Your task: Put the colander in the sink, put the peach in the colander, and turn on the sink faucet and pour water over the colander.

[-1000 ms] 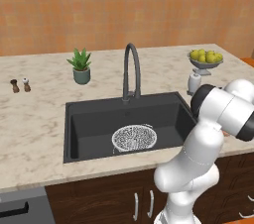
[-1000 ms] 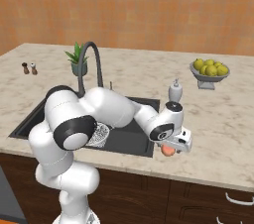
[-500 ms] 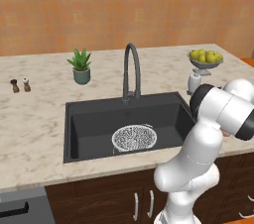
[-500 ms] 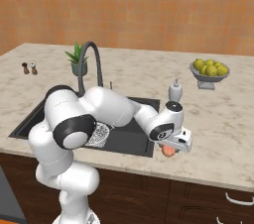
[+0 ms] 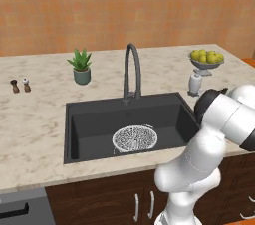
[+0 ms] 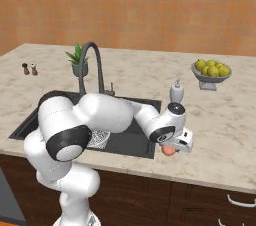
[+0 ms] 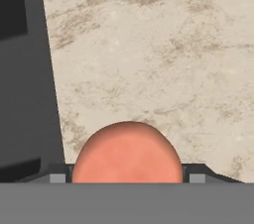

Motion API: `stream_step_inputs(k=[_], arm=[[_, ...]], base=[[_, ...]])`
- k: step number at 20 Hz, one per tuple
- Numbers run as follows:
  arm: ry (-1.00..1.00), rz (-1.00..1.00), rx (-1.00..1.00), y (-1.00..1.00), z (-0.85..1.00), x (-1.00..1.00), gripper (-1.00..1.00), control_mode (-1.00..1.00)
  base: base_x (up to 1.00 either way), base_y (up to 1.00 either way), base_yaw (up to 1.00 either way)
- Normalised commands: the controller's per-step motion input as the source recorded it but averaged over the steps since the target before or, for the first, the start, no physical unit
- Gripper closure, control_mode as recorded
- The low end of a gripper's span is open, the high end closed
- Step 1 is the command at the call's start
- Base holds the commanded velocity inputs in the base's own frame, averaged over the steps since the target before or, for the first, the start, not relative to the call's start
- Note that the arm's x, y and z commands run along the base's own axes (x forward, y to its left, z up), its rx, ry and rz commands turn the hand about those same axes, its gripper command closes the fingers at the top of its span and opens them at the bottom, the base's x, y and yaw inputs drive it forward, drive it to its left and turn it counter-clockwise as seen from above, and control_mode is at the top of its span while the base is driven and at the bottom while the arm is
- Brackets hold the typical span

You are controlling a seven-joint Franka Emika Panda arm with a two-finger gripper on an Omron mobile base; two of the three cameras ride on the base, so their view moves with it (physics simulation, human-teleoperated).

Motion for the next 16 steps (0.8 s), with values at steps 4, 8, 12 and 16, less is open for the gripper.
stream_step_inputs(k=[4,8,12,16], arm=[[-0.10,-0.02,0.00,0.64,0.74,-0.15,1.00,-1.00],[-0.01,-0.02,0.00,0.77,0.92,-0.02,1.00,-1.00],[0.00,0.00,0.00,0.91,0.74,0.03,1.00,-1.00],[0.00,0.03,0.00,1.00,0.37,0.14,1.00,-1.00]], base=[[0.00,0.00,0.00],[0.00,0.00,0.00],[0.00,0.00,0.00],[0.00,0.00,0.00]])
